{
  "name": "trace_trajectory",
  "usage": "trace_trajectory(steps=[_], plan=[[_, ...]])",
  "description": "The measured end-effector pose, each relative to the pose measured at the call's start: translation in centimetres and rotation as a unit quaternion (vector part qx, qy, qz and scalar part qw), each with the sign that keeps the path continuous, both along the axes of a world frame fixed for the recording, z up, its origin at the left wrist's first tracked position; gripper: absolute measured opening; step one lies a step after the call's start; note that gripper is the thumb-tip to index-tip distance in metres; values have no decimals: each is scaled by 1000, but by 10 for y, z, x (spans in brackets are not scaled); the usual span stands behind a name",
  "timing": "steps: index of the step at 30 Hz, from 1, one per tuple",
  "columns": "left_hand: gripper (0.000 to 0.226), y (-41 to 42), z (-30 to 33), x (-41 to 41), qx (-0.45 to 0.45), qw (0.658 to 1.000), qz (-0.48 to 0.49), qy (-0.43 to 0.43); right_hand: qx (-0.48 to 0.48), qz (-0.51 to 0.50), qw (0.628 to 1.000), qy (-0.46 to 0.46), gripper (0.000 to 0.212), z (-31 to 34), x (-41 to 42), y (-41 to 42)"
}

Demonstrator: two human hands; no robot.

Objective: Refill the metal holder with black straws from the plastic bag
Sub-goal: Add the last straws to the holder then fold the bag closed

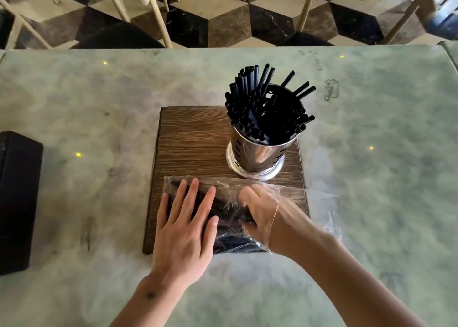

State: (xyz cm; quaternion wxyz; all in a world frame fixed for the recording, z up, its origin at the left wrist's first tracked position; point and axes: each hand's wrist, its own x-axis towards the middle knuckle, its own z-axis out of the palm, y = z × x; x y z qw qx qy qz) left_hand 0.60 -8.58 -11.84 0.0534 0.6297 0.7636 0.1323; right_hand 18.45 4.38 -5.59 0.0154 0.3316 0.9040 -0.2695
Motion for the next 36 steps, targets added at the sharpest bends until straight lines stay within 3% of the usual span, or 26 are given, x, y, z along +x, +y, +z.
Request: trace_trajectory(steps=[7,11,14,19,24,27,29,31,34,36], plan=[[58,-6,14,8,-9,998,59,-16,51,86,994,-52,33,4,-16,4],[57,-3,18,9,25,998,52,-12,31,59,995,-73,27,-2,-29,3],[54,3,15,9,46,998,30,-19,-65,60,994,-59,29,-6,-36,5],[56,4,5,8,41,998,39,-16,-18,54,998,-14,49,-4,-17,7],[56,5,-1,10,25,998,60,-6,11,-65,998,8,57,2,18,18],[56,5,-2,11,14,998,63,8,-103,-207,973,20,51,7,33,20],[57,6,-2,13,11,998,67,13,-221,-326,916,72,33,9,32,18],[56,7,0,15,12,997,74,13,-337,-434,820,161,22,13,27,16],[52,8,1,17,15,996,86,13,-516,-561,536,362,17,19,22,7],[51,8,2,17,16,996,92,11,-561,-587,388,436,13,23,25,-3]])
